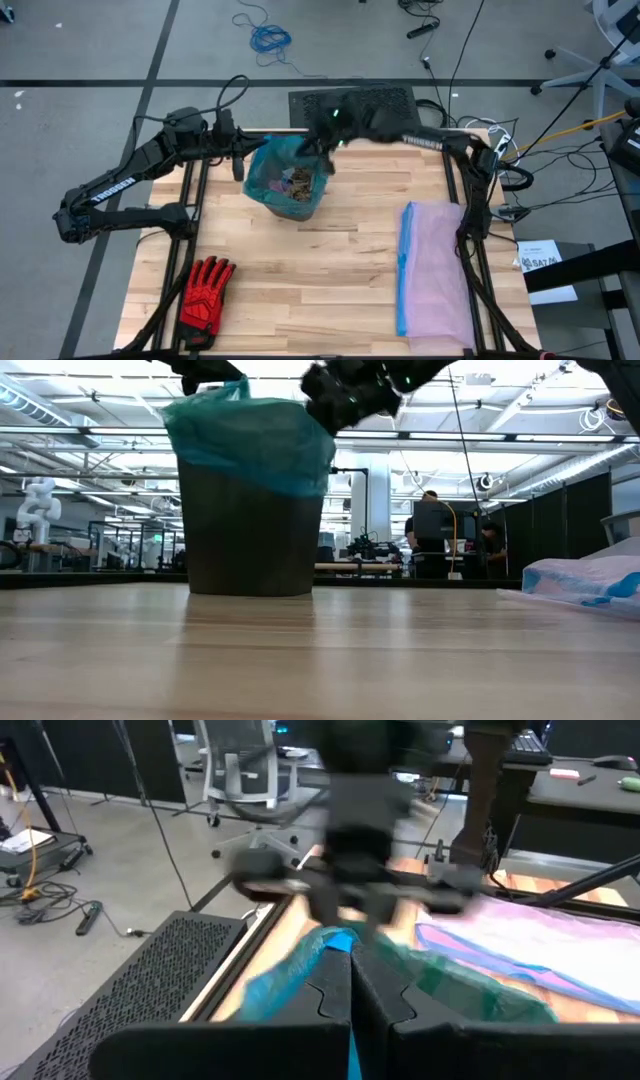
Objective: Place trash/remove bag and relplace
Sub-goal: Remove the blue trash bag from the trash bin
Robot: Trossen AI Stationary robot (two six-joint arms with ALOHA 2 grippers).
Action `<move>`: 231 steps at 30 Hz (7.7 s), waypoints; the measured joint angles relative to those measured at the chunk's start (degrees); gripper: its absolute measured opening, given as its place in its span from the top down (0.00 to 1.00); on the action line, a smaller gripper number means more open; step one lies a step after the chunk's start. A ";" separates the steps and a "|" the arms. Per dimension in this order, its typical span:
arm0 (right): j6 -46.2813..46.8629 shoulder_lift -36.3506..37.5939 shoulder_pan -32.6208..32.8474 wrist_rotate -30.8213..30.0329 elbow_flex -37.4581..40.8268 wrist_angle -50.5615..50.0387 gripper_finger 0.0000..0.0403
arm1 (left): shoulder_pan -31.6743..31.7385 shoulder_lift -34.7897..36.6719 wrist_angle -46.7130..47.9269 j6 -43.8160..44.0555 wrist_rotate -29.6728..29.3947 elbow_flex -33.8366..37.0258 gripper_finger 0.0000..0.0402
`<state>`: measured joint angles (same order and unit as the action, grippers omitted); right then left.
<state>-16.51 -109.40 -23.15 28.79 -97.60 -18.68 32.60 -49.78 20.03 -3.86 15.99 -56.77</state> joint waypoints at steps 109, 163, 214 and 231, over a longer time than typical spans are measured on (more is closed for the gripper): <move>-19.55 3.23 20.93 -67.07 6.23 5.46 0.99 | -20.45 2.05 10.34 -2.47 -35.85 0.04 1.00; 16.13 -7.89 -2.69 20.75 -7.63 7.83 0.97 | -28.64 -0.47 3.07 -5.47 -32.57 0.04 1.00; -2.21 -4.46 2.34 27.05 -7.63 6.71 0.51 | -32.37 -5.77 0.37 -7.26 -3.84 0.04 1.00; -9.52 -4.39 9.46 14.37 -7.63 6.58 0.90 | -32.37 -6.36 -2.04 -7.57 -0.55 0.04 1.00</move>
<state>-26.03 -113.80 -13.69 43.16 -105.23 -12.10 0.23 -56.14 17.99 -11.43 15.44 -56.73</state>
